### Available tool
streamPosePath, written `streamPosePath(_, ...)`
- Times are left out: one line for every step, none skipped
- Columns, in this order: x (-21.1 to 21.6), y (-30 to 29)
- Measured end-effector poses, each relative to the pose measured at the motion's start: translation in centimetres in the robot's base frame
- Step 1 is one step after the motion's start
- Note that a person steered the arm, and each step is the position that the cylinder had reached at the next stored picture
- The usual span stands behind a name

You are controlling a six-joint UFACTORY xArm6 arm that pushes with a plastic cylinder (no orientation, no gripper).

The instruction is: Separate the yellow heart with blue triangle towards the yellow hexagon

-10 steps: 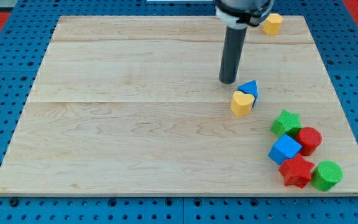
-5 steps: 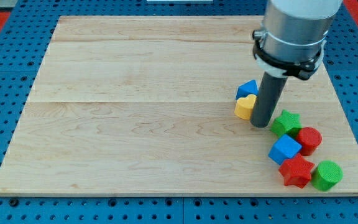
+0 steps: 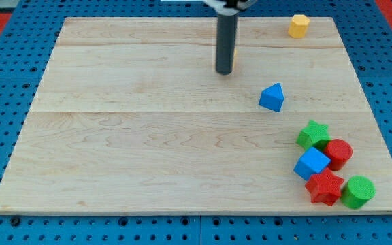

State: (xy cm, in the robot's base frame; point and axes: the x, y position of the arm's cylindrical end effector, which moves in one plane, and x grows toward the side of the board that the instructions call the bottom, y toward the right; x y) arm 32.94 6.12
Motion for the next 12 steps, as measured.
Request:
streamPosePath(-3.9, 0.1)
streamPosePath(-4.1, -3.0)
streamPosePath(-4.4, -4.9)
streamPosePath(-4.4, -5.3)
streamPosePath(-4.4, -5.1)
streamPosePath(-4.4, -5.1)
streamPosePath(-4.8, -3.5)
streamPosePath(-5.0, -1.9)
streamPosePath(-7.0, 1.1)
streamPosePath(-8.6, 3.4)
streamPosePath(-10.1, -0.2)
streamPosePath(-11.7, 2.5)
